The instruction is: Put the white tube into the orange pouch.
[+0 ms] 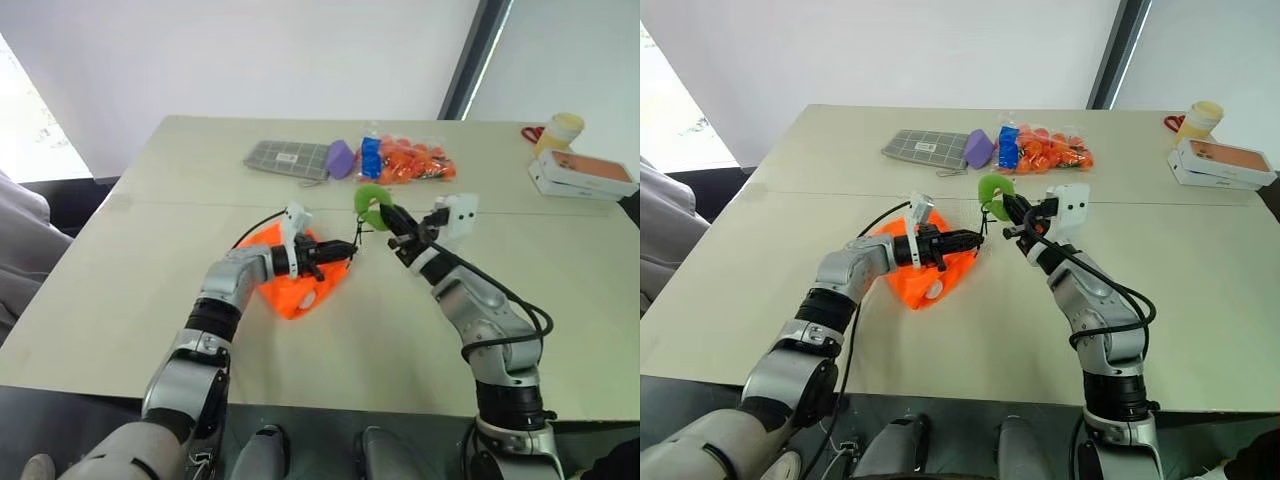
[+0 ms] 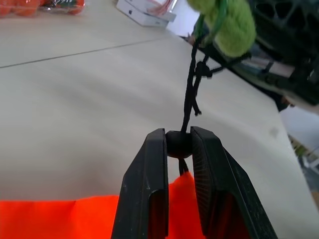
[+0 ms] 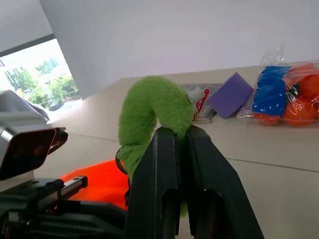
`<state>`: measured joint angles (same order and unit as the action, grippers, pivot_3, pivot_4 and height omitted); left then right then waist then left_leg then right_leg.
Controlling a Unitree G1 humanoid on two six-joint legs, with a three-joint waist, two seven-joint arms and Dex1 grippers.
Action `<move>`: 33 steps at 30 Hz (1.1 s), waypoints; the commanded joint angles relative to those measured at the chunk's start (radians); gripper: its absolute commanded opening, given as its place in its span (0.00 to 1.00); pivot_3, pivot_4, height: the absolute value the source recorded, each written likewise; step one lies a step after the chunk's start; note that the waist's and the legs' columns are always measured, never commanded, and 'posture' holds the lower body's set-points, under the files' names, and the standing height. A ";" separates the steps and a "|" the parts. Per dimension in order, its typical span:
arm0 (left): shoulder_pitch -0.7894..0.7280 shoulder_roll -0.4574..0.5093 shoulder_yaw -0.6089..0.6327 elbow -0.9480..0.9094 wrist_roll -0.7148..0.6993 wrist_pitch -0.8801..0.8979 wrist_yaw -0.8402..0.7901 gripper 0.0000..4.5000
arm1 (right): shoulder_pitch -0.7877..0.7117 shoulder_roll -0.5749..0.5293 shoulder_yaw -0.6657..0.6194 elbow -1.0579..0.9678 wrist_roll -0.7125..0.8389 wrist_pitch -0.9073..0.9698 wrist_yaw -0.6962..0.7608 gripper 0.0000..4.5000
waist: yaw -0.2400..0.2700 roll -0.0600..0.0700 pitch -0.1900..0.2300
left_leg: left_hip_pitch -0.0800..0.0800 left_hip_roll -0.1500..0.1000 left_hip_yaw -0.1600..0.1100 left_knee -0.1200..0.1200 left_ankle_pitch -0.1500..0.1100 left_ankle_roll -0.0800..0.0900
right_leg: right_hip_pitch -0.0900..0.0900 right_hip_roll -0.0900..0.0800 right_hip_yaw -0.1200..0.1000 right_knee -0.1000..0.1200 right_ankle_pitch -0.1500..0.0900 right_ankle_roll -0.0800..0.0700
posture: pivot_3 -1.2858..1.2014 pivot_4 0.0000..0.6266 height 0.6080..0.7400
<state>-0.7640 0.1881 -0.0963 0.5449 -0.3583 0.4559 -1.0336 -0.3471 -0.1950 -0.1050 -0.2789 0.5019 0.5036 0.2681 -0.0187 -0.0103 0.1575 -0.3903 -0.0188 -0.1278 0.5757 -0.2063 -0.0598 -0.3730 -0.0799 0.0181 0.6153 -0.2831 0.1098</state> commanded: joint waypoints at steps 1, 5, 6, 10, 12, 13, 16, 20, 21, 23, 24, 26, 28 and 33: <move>0.030 0.050 -0.048 -0.073 0.047 -0.034 -0.048 0.04 | -0.045 0.000 -0.036 -0.015 -0.022 -0.049 -0.032 0.00 | -0.001 0.000 0.000 | 0.000 0.000 0.000 0.000 0.000 0.000 | 0.000 0.000 0.000 0.000 0.000 0.000 | 0.52 0.24 0.88; 0.079 0.111 -0.087 -0.147 0.064 -0.005 -0.093 0.04 | -0.069 -0.024 -0.069 0.043 -0.081 -0.075 -0.087 0.00 | 0.002 0.000 0.000 | 0.000 0.000 0.000 0.000 0.000 0.000 | 0.000 0.000 0.000 0.000 0.000 0.000 | 0.52 0.24 0.88; 0.096 0.134 -0.101 -0.172 0.071 0.001 -0.107 0.04 | -0.075 -0.032 -0.079 0.067 -0.099 -0.078 -0.104 0.00 | 0.002 0.000 0.000 | 0.000 0.000 0.000 0.000 0.000 0.000 | 0.000 0.000 0.000 0.000 0.000 -0.001 | 0.52 0.24 0.88; 0.144 0.202 -0.141 -0.238 0.096 0.014 -0.138 0.04 | -0.087 -0.054 -0.095 0.139 -0.155 -0.079 -0.151 0.00 | 0.002 0.001 0.000 | 0.000 0.000 0.000 0.000 0.000 0.000 | 0.000 0.000 0.000 0.000 -0.001 -0.002 | 0.52 0.24 0.88; 0.162 0.239 -0.158 -0.261 0.113 0.012 -0.150 0.04 | -0.093 -0.060 -0.103 0.171 -0.183 -0.080 -0.181 0.00 | 0.000 0.001 0.000 | 0.000 0.000 0.000 0.000 0.000 0.000 | 0.000 0.000 0.001 0.000 -0.001 -0.002 | 0.52 0.24 0.88; 0.168 0.249 -0.163 -0.268 0.118 0.011 -0.152 0.04 | -0.095 -0.061 -0.105 0.179 -0.190 -0.080 -0.190 0.00 | -0.001 0.001 -0.001 | 0.000 0.000 0.000 0.000 0.000 0.000 | 0.000 0.000 0.001 0.000 -0.001 -0.002 | 0.52 0.24 0.88; 0.179 0.266 -0.167 -0.281 0.121 0.007 -0.149 0.04 | -0.096 -0.058 -0.107 0.193 -0.199 -0.079 -0.200 0.00 | 0.000 0.003 -0.001 | 0.001 0.000 0.000 0.000 0.000 0.000 | 0.000 0.000 0.001 0.001 -0.002 -0.004 | 0.52 0.24 0.88; 0.184 0.242 -0.127 -0.291 0.084 0.015 -0.128 0.04 | -0.086 -0.062 -0.077 0.177 -0.186 -0.056 -0.159 0.00 | 0.001 0.003 -0.001 | 0.001 0.000 0.000 0.000 0.000 0.000 | 0.000 0.000 0.001 0.001 -0.002 -0.004 | 0.52 0.24 0.88; 0.183 0.234 -0.112 -0.295 0.065 0.033 -0.123 0.15 | -0.081 -0.065 -0.069 0.169 -0.183 -0.049 -0.144 0.00 | 0.002 0.003 -0.001 | 0.001 0.000 0.000 0.000 0.000 0.000 | 0.000 0.000 0.001 0.001 -0.002 -0.004 | 0.52 0.24 0.88; 0.186 0.224 -0.084 -0.320 0.020 0.073 -0.127 0.37 | -0.071 -0.066 -0.062 0.151 -0.162 -0.018 -0.118 0.17 | 0.001 0.003 -0.001 | 0.001 0.000 0.000 0.000 0.000 0.000 | 0.001 0.000 0.001 0.001 -0.002 -0.004 | 0.52 0.24 0.88; 0.189 0.219 -0.070 -0.334 0.006 0.085 -0.116 0.48 | -0.067 -0.067 -0.061 0.143 -0.154 -0.007 -0.107 0.25 | 0.001 0.003 -0.001 | 0.001 0.000 0.000 0.000 0.000 0.000 | 0.001 0.000 0.001 0.001 -0.002 -0.003 | 0.52 0.24 0.88; 0.195 0.208 -0.036 -0.359 -0.013 0.104 -0.070 0.72 | -0.055 -0.074 -0.058 0.128 -0.153 0.006 -0.095 0.47 | 0.001 0.003 -0.001 | 0.001 0.000 0.000 0.000 0.000 0.000 | 0.000 0.000 0.001 0.001 -0.001 -0.002 | 0.52 0.24 0.88; 0.219 0.216 0.012 -0.413 -0.051 0.133 -0.041 0.95 | -0.035 -0.088 -0.058 0.113 -0.157 0.020 -0.079 0.71 | -0.001 0.003 -0.001 | 0.001 0.000 0.000 0.000 0.000 0.000 | 0.000 0.000 0.001 0.001 -0.001 -0.001 | 0.52 0.24 0.88; 0.323 0.265 0.170 -0.539 -0.097 0.141 0.081 0.95 | 0.050 -0.149 -0.091 0.079 -0.152 -0.010 -0.010 0.82 | -0.001 0.003 -0.001 | 0.001 0.000 0.000 0.000 0.000 0.000 | 0.000 0.000 0.001 0.001 -0.001 -0.001 | 0.52 0.24 0.88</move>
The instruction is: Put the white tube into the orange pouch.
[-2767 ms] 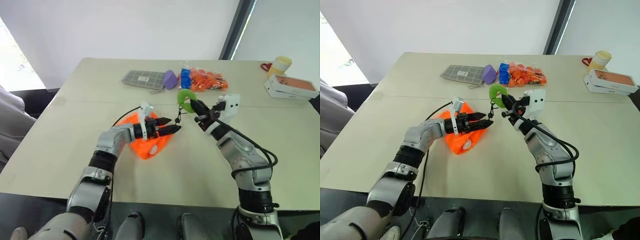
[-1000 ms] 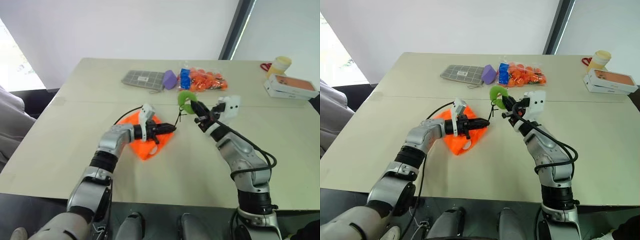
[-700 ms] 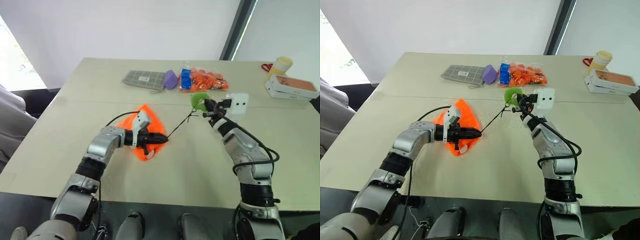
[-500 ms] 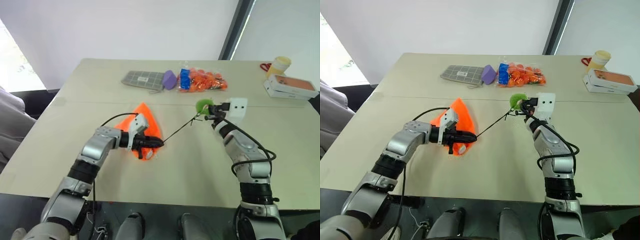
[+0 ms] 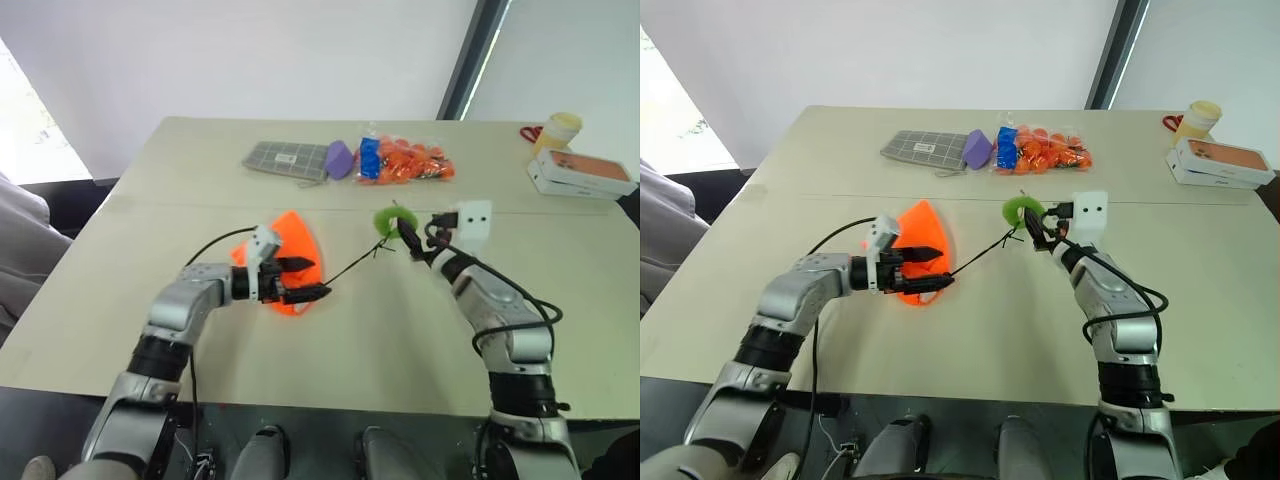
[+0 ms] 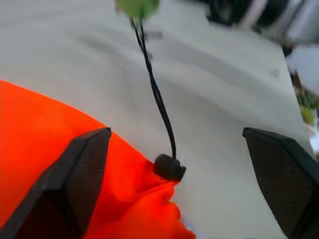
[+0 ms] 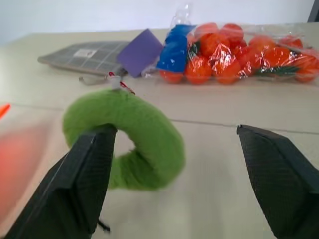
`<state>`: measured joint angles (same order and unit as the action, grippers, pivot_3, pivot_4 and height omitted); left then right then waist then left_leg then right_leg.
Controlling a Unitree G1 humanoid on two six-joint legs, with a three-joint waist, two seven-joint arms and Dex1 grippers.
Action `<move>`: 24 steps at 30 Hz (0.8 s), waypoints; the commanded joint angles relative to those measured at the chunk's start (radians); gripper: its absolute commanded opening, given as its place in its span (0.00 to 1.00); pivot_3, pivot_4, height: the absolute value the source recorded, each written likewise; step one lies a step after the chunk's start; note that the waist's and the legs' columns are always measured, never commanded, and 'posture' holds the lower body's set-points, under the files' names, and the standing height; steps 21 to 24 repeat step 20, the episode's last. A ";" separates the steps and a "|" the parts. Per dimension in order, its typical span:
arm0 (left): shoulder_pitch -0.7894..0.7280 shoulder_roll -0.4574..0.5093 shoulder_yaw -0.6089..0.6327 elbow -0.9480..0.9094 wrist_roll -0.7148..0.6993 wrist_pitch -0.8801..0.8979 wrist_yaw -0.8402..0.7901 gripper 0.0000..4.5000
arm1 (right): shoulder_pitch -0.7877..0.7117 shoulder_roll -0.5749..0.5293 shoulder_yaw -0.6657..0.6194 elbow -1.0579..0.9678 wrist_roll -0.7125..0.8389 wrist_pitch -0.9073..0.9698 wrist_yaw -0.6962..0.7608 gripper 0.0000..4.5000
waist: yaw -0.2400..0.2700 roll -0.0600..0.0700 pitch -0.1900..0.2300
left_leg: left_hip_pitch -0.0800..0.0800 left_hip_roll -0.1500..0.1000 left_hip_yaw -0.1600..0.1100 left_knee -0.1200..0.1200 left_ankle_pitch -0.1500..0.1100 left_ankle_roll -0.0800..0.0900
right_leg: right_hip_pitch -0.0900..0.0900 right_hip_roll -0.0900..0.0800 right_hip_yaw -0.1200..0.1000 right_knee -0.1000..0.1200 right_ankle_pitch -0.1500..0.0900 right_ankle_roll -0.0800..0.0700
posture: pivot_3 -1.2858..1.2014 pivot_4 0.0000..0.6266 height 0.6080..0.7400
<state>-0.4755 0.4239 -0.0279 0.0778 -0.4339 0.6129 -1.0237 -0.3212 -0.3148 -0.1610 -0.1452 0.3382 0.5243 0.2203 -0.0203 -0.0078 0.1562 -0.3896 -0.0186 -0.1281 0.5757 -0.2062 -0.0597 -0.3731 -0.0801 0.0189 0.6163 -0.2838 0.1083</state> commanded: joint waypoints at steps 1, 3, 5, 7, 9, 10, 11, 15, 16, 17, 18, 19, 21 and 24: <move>0.056 0.039 0.137 -0.087 -0.017 -0.030 0.107 0.95 | 0.042 -0.043 -0.046 -0.054 0.013 -0.044 0.055 0.82 | 0.001 0.000 0.000 | 0.000 0.000 0.000 0.000 0.000 0.000 | 0.000 0.000 0.000 0.000 0.000 -0.001 | 0.52 0.24 0.88; 0.095 0.060 0.195 -0.114 -0.020 -0.034 0.162 0.95 | 0.076 -0.067 -0.067 -0.050 0.026 -0.065 0.095 0.82 | 0.004 0.000 0.000 | 0.000 0.000 0.000 0.000 0.000 0.000 | 0.000 0.000 0.000 0.000 -0.001 -0.002 | 0.52 0.24 0.88; 0.142 0.080 0.241 -0.140 -0.020 -0.044 0.198 0.95 | 0.109 -0.092 -0.072 -0.050 0.033 -0.091 0.147 0.82 | 0.005 0.000 0.000 | 0.000 0.000 0.000 0.000 0.000 0.000 | 0.001 0.000 0.000 -0.001 -0.001 -0.003 | 0.52 0.24 0.88; 0.188 0.094 0.280 -0.158 -0.018 -0.056 0.229 0.95 | 0.138 -0.113 -0.074 -0.048 0.045 -0.112 0.202 0.82 | 0.005 0.000 0.000 | 0.000 0.000 0.000 0.000 0.000 0.000 | 0.001 -0.001 0.000 -0.001 -0.001 -0.003 | 0.52 0.24 0.88; 0.245 0.111 0.309 -0.172 0.000 -0.082 0.260 0.95 | 0.172 -0.139 -0.065 -0.058 0.070 -0.124 0.277 0.82 | 0.005 0.000 0.000 | 0.000 0.000 0.000 0.000 0.000 0.000 | 0.001 -0.001 0.000 -0.002 -0.001 -0.003 | 0.52 0.24 0.88; 0.265 0.118 0.314 -0.178 0.007 -0.094 0.270 0.95 | 0.184 -0.148 -0.062 -0.063 0.081 -0.125 0.304 0.82 | 0.005 0.000 0.000 | 0.000 0.000 0.001 0.000 0.000 0.000 | 0.001 -0.001 0.000 -0.002 -0.001 -0.003 | 0.52 0.24 0.88; 0.291 0.126 0.314 -0.186 0.024 -0.117 0.280 0.95 | 0.198 -0.160 -0.052 -0.071 0.092 -0.120 0.338 0.82 | 0.006 0.000 0.000 | 0.000 0.000 0.000 0.000 0.000 0.000 | 0.001 -0.001 0.000 -0.002 -0.002 -0.003 | 0.52 0.24 0.88; 0.373 0.129 0.306 -0.225 0.050 -0.173 0.313 0.95 | 0.235 -0.194 -0.014 -0.077 0.102 -0.113 0.431 0.82 | 0.008 0.000 0.000 | 0.000 0.000 0.001 0.000 0.000 -0.001 | 0.001 -0.002 0.001 -0.002 -0.002 -0.003 | 0.52 0.24 0.88; 0.394 0.124 0.305 -0.234 0.053 -0.185 0.323 0.95 | 0.237 -0.196 -0.005 -0.068 0.094 -0.117 0.440 0.82 | 0.008 -0.001 0.000 | 0.000 0.000 0.001 0.000 0.000 -0.001 | 0.001 -0.002 0.001 -0.002 -0.002 -0.004 | 0.52 0.24 0.88; 0.410 0.119 0.302 -0.240 0.054 -0.192 0.330 0.95 | 0.237 -0.196 0.000 -0.059 0.087 -0.122 0.443 0.82 | 0.009 -0.001 0.000 | 0.000 0.000 0.001 0.000 -0.001 -0.001 | 0.001 -0.002 0.001 -0.003 -0.001 -0.004 | 0.52 0.24 0.88; 0.423 0.116 0.299 -0.248 0.052 -0.195 0.335 0.95 | 0.236 -0.195 0.003 -0.051 0.079 -0.128 0.446 0.82 | 0.009 0.000 0.000 | 0.000 0.000 0.001 0.000 -0.001 -0.001 | 0.001 -0.003 0.001 -0.003 -0.001 -0.004 | 0.52 0.24 0.88; 0.432 0.114 0.297 -0.253 0.051 -0.197 0.339 0.95 | 0.236 -0.193 0.005 -0.046 0.074 -0.133 0.448 0.82 | 0.009 -0.001 0.000 | -0.001 0.000 0.001 0.000 -0.001 -0.001 | 0.001 -0.003 0.001 -0.003 -0.001 -0.004 | 0.52 0.24 0.88; 0.438 0.110 0.296 -0.257 0.042 -0.196 0.338 0.95 | 0.235 -0.192 0.005 -0.041 0.073 -0.137 0.450 0.82 | 0.009 -0.001 0.000 | -0.001 0.000 0.001 0.000 -0.001 -0.001 | 0.001 -0.003 0.001 -0.003 -0.001 -0.004 | 0.52 0.24 0.88; 0.438 0.110 0.296 -0.257 0.042 -0.196 0.338 0.95 | 0.235 -0.192 0.005 -0.041 0.073 -0.137 0.450 0.82 | 0.009 -0.001 0.000 | -0.001 0.000 0.001 0.000 -0.001 -0.001 | 0.001 -0.003 0.001 -0.003 -0.001 -0.004 | 0.52 0.24 0.88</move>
